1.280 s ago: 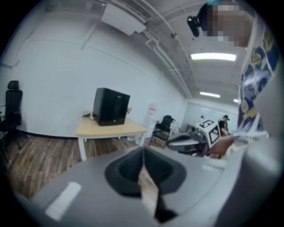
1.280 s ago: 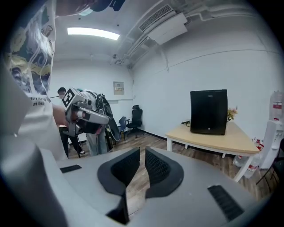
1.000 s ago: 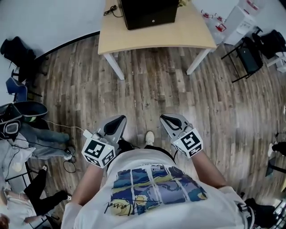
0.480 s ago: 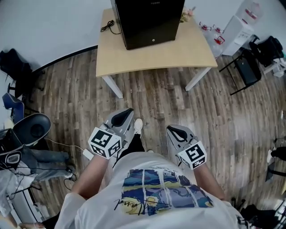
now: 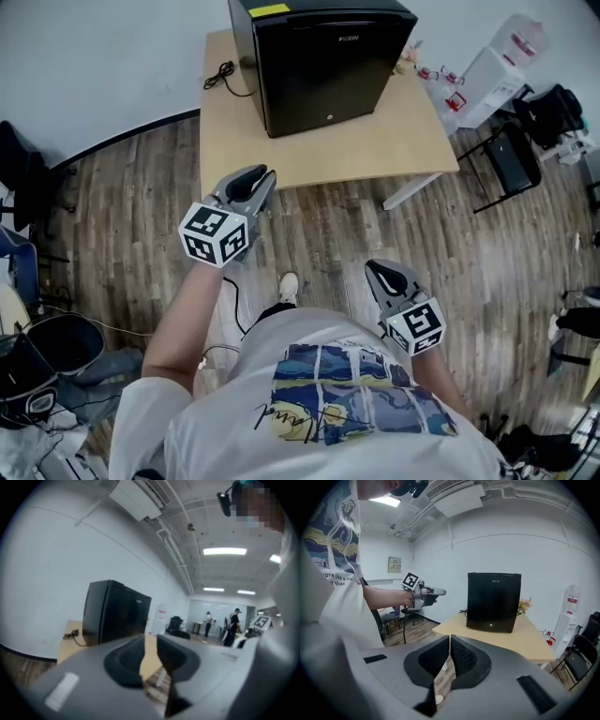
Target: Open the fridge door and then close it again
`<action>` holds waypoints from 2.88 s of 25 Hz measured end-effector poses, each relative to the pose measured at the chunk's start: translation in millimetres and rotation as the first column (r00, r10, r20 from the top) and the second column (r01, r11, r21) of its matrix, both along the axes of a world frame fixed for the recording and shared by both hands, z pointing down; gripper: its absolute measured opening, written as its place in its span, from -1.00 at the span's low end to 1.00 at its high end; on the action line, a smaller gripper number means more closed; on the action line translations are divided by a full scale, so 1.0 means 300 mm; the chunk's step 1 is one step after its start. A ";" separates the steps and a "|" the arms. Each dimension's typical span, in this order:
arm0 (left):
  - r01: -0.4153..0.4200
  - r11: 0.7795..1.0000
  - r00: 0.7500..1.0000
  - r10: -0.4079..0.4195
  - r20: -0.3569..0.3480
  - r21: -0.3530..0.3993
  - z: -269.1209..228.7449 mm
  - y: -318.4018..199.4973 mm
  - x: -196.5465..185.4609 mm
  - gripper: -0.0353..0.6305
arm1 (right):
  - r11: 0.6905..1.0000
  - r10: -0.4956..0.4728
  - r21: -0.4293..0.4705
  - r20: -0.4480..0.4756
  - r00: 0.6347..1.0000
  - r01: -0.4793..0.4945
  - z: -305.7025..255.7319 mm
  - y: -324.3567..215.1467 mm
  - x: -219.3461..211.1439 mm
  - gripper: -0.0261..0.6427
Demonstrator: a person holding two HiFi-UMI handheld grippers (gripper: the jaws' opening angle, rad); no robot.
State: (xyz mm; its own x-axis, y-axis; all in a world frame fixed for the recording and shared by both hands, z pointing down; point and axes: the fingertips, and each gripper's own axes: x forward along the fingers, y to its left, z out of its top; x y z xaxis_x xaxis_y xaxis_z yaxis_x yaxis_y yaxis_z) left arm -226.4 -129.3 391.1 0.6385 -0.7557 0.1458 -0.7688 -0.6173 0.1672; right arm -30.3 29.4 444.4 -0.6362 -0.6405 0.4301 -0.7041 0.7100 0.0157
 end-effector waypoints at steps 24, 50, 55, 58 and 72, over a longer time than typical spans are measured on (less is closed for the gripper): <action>-0.069 0.998 0.996 0.068 0.063 0.016 0.142 -0.877 -0.142 -0.40 | 0.977 0.195 -0.077 -0.057 0.979 -0.199 0.029 -0.342 -0.025 -0.87; -0.096 0.993 0.991 0.090 0.095 0.066 0.138 -0.932 -0.111 -0.42 | 0.985 0.155 -0.061 -0.081 0.985 -0.160 0.028 -0.508 -0.026 -0.87; -0.085 0.995 0.992 0.079 0.100 0.056 0.143 -0.927 -0.116 -0.43 | 0.983 0.168 -0.065 -0.078 0.983 -0.173 0.033 -0.480 -0.012 -0.87; -0.079 0.996 0.992 0.073 0.102 0.050 0.139 -0.922 -0.113 -0.44 | 0.982 0.173 -0.065 -0.077 0.982 -0.178 0.024 -0.461 -0.004 -0.87; -0.081 0.995 0.990 0.074 0.119 0.058 0.135 -0.887 -0.099 -0.45 | 0.974 0.211 -0.074 -0.069 0.975 -0.216 0.017 -0.378 0.035 -0.87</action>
